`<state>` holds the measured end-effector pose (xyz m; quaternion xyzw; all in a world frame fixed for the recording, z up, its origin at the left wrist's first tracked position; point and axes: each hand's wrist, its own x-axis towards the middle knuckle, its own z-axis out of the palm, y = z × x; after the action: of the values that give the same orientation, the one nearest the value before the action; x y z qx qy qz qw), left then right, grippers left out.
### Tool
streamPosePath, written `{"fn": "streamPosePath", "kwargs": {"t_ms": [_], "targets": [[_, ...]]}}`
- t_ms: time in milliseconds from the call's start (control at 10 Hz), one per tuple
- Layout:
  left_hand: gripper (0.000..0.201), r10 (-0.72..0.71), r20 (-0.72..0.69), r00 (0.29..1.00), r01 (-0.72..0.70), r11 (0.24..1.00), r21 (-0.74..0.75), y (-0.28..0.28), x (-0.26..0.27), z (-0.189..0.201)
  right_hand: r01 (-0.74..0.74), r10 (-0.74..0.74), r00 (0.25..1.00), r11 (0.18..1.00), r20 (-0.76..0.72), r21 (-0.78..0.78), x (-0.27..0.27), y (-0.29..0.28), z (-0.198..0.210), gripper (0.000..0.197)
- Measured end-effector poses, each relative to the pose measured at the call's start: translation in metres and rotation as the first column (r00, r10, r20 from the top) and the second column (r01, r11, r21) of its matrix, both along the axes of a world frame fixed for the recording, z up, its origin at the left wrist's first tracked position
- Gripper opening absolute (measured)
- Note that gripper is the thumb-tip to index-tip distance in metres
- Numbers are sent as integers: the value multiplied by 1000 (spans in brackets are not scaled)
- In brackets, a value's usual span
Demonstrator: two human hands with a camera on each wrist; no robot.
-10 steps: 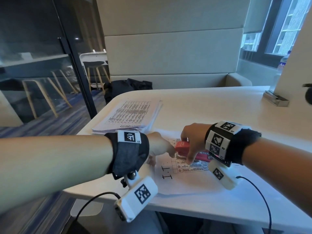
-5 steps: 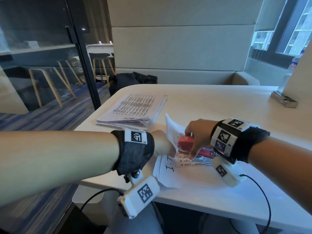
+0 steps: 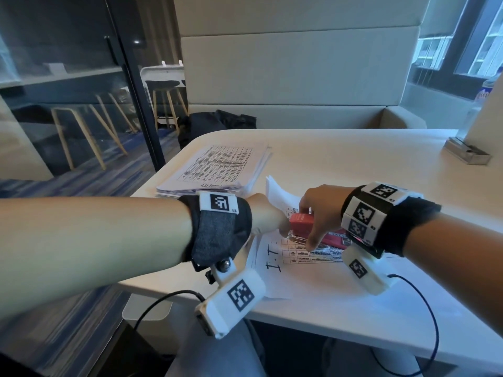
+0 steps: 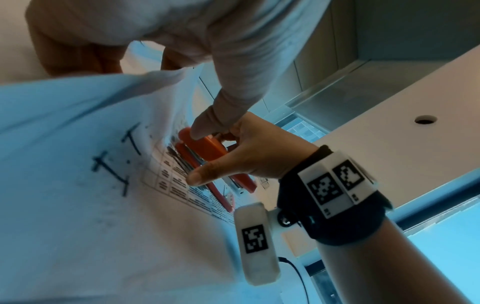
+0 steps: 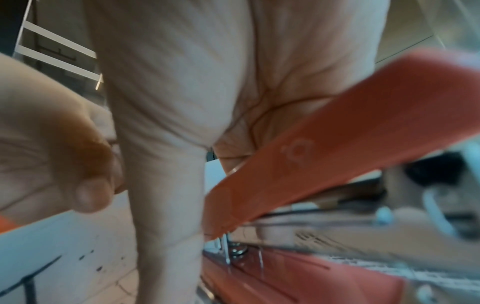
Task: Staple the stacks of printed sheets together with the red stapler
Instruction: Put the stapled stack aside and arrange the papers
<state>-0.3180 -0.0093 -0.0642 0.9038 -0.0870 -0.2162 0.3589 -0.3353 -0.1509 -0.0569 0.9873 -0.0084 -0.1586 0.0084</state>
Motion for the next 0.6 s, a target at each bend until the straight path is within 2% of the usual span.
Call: {"fn": "streamPosePath", "kwargs": {"t_ms": [200,400,500,600], "targets": [[16,22,-110,994,-34,994,-102,-8,-4,8,5,-5,1000,1000,8,11,-1,-2,-1,58],[36,94,-62,994,-94,996,4,4,0,18,-15,15,999,1000,28,6,-4,-1,-1,63],[34,86,-103,991,-78,994,81,14,11,9,-28,28,1000,1000,13,-3,-5,-2,1,63],[25,106,-149,983,-114,992,-45,17,18,-4,-35,35,999,999,0,-9,-4,-4,2,60]]}}
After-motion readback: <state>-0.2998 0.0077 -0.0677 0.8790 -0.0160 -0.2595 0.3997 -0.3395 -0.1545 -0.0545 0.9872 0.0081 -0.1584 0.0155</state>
